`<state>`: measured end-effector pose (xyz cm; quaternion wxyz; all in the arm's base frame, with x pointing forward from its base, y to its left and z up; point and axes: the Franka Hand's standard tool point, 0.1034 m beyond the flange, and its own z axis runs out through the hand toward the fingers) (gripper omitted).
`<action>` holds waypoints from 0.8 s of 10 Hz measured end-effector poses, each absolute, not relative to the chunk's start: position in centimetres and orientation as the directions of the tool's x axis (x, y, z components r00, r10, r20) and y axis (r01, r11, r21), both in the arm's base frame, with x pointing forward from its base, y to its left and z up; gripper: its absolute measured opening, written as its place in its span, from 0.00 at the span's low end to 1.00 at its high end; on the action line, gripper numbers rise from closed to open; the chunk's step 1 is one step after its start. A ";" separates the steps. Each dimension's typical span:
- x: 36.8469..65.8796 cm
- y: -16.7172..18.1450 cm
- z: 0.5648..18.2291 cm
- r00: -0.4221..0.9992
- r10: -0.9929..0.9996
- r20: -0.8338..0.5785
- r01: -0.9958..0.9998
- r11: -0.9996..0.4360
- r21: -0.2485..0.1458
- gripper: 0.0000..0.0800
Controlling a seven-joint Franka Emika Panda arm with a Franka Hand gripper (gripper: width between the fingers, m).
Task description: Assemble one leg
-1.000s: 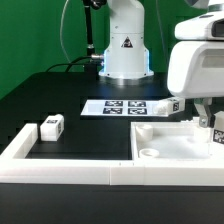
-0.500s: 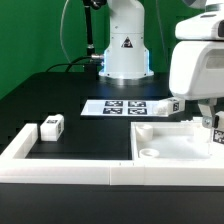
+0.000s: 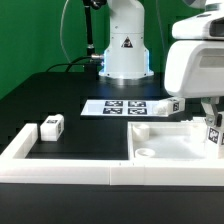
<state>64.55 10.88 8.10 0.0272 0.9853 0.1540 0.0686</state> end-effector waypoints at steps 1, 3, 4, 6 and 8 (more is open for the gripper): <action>64.6 10.7 8.1 0.974 0.181 0.135 0.175 -0.983 0.052 0.36; 64.5 10.8 8.1 0.987 -0.081 0.142 -0.083 -0.997 0.008 0.36; 64.4 11.1 8.1 0.973 -0.186 0.138 -0.187 -0.982 -0.009 0.36; 64.4 11.1 8.1 0.919 -0.371 0.133 -0.369 -0.929 -0.036 0.36; 64.4 10.8 8.0 0.874 -0.469 0.128 -0.467 -0.883 -0.046 0.36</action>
Offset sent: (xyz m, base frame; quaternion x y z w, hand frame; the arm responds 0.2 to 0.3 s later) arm -0.0113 0.0051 0.0015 -0.0105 -0.0320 0.2467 0.9685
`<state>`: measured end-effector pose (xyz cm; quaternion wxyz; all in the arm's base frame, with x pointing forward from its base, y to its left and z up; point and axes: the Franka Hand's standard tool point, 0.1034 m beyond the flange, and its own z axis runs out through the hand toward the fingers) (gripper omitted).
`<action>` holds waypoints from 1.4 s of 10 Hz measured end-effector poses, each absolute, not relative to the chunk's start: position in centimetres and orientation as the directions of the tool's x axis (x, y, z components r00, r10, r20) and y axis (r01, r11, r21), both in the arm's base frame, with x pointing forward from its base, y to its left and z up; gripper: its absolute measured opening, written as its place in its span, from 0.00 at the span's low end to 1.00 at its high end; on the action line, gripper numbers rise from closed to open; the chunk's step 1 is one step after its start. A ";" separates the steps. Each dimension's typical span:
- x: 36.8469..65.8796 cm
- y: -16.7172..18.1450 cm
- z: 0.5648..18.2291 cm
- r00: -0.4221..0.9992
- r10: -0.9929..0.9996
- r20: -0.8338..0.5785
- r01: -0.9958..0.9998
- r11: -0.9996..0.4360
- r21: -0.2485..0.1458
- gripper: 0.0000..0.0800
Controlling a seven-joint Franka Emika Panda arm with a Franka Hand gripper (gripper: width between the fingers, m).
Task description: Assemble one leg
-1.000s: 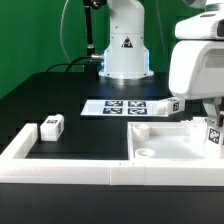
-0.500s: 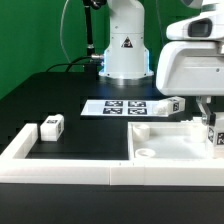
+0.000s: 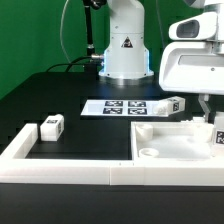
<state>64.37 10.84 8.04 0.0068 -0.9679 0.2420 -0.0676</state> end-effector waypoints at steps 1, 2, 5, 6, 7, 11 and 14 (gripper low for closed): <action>64.3 10.5 8.0 0.856 -0.502 0.124 -0.501 -0.864 -0.043 0.36; 64.3 10.1 8.0 0.845 -0.521 0.122 -0.521 -0.853 -0.038 0.37; 64.2 10.0 8.0 0.834 -0.538 0.120 -0.538 -0.842 -0.037 0.44; 64.2 10.0 8.0 0.834 -0.538 0.120 -0.538 -0.842 -0.037 0.68; 64.3 9.9 8.1 0.843 -0.523 0.122 -0.523 -0.851 -0.036 0.68; 64.8 8.9 12.1 0.885 -0.444 0.142 -0.440 -0.896 -0.058 0.81; 64.8 8.9 11.8 0.886 -0.442 0.140 -0.438 -0.897 -0.056 0.81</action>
Offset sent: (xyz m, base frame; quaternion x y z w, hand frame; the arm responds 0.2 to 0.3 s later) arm -0.0003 -0.0017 0.0003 -0.0109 0.0004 0.1220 0.9925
